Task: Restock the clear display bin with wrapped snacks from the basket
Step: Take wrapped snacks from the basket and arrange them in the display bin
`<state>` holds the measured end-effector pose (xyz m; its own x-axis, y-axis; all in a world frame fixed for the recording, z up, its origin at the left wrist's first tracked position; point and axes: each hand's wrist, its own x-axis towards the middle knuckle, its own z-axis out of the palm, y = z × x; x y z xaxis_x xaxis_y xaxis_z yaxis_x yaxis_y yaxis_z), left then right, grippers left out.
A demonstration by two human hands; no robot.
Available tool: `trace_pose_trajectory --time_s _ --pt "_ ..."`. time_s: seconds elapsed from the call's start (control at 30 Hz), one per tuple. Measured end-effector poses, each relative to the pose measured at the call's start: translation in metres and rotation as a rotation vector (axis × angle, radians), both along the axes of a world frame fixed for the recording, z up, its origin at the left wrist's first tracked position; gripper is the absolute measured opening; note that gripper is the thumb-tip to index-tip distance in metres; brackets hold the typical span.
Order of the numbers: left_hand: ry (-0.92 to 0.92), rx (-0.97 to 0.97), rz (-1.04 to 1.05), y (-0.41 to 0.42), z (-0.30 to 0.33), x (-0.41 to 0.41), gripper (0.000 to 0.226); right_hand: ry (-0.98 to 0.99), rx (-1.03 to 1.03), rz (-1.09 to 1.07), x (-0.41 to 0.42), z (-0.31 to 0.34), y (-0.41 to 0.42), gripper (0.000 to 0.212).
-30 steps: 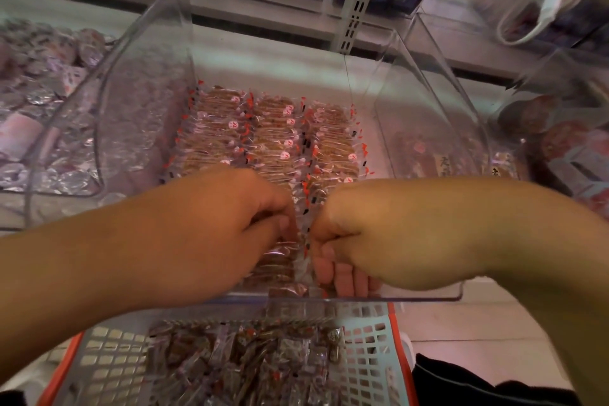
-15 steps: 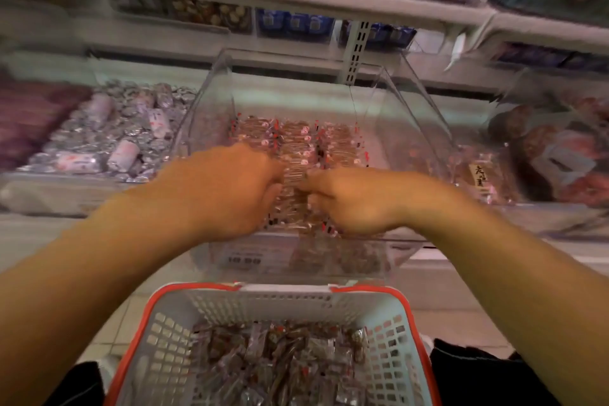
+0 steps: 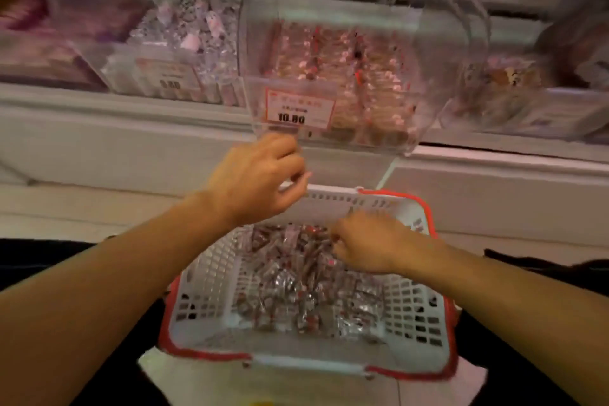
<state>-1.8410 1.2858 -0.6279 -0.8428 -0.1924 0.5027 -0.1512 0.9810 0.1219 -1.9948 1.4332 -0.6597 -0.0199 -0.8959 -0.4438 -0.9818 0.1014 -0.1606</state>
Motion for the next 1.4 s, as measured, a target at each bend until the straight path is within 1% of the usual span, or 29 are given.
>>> trace_pose_trajectory --time_s 0.03,0.07,0.1,0.13,0.17,0.2,0.23,0.3,0.33,0.4,0.47,0.5,0.53,0.6,0.63,0.67,0.7,0.77,0.8,0.87,0.93,0.97,1.03,1.1,1.13,1.17,1.23,1.33,1.4 --pt "-0.158 0.066 0.020 0.004 -0.027 0.002 0.017 -0.031 0.094 -0.031 -0.003 -0.031 0.007 0.022" --pt "-0.367 0.156 0.076 0.010 -0.054 0.005 0.014 -0.084 0.174 -0.081 -0.005 -0.062 0.015 0.032" --pt "-0.591 0.267 0.154 0.017 -0.085 0.010 0.013 -0.151 0.265 -0.187 -0.005 -0.092 0.025 0.049" --pt "-0.776 0.402 0.231 0.026 -0.112 0.016 0.019 -0.222 0.356 -0.324 -0.005 -0.118 0.036 0.068" --pt "-0.902 0.559 0.306 0.036 -0.139 0.024 0.033 -0.309 0.439 -0.500 -0.004 -0.140 0.047 0.080" --pt "-0.967 0.699 0.375 0.046 -0.164 0.032 0.046 -0.387 0.494 -0.686 -0.002 -0.161 0.058 0.087" --pt "-1.019 0.797 0.427 0.056 -0.185 0.038 0.056 -0.378 0.510 -0.781 0.000 -0.185 0.067 0.095" --pt "-1.153 0.892 0.492 0.073 -0.220 0.047 0.058 -0.300 0.546 -0.920 0.008 -0.225 0.077 0.125" --pt "-1.216 0.919 0.531 0.077 -0.235 0.048 0.058 -0.262 0.549 -0.933 0.013 -0.240 0.078 0.136" --pt "-1.265 0.997 0.620 0.081 -0.256 0.048 0.061 -0.276 0.532 -1.016 0.018 -0.255 0.075 0.143" --pt "-1.239 1.074 0.707 0.082 -0.271 0.049 0.067 -0.350 0.422 -1.178 0.019 -0.266 0.066 0.143" --pt "-1.210 1.117 0.752 0.081 -0.280 0.050 0.071 -0.346 0.371 -1.263 0.019 -0.270 0.062 0.142" --pt "-1.160 1.193 0.817 0.080 -0.290 0.051 0.078 -0.317 0.344 -1.302 0.019 -0.273 0.059 0.138" --pt "-1.023 1.364 0.989 0.077 -0.303 0.052 0.100 -0.283 0.308 -1.301 0.023 -0.276 0.053 0.130" --pt "-0.933 1.425 1.057 0.074 -0.307 0.052 0.106 -0.291 0.287 -1.290 0.024 -0.278 0.051 0.128" --pt "-0.832 1.495 1.127 0.072 -0.310 0.052 0.105 -0.318 0.271 -1.264 0.026 -0.280 0.047 0.127" --pt "-0.738 1.580 1.160 0.070 -0.312 0.050 0.094 -0.368 0.251 -1.238 0.028 -0.282 0.042 0.126" --pt "-0.503 1.760 1.134 0.071 -0.317 0.046 0.048 -0.509 0.179 -1.239 0.032 -0.284 0.032 0.118" --pt "-0.432 1.832 1.108 0.073 -0.316 0.043 0.034 -0.558 0.140 -1.259 0.035 -0.284 0.026 0.111" --pt "-0.355 1.955 1.044 0.079 -0.317 0.036 0.025 -0.578 0.073 -1.294 0.038 -0.284 0.018 0.092" --pt "-0.304 2.062 0.997 0.080 -0.318 0.030 0.028 -0.593 0.028 -1.318 0.038 -0.286 0.016 0.068" --pt "-0.284 2.090 0.988 0.080 -0.317 0.028 0.027 -0.644 0.020 -1.352 0.037 -0.285 0.017 0.056" --pt "-0.286 2.103 0.977 0.078 -0.315 0.026 0.021 -0.855 0.050 -1.472 0.032 -0.281 0.017 0.033" --pt "-0.326 2.130 0.932 0.078 -0.310 0.021 0.021 -1.106 0.133 -1.543 0.028 -0.271 0.015 0.017" --pt "-0.350 2.156 0.904 0.079 -0.306 0.018 0.022 -1.188 0.171 -1.532 0.027 -0.266 0.014 0.015" --pt "-0.370 2.180 0.885 0.079 -0.303 0.016 0.022 -1.234 0.199 -1.504 0.027 -0.262 0.013 0.016" --pt "-0.389 2.238 0.864 0.080 -0.297 0.017 0.022 -1.275 0.239 -1.452 0.029 -0.254 0.011 0.025" --pt "-0.361 2.372 0.822 0.077 -0.285 0.024 0.021 -1.332 0.333 -1.433 0.027 -0.237 0.015 0.028" --pt "-0.353 2.355 0.805 0.073 -0.274 0.028 0.015 -1.318 0.430 -1.373 0.021 -0.222 0.020 0.031"
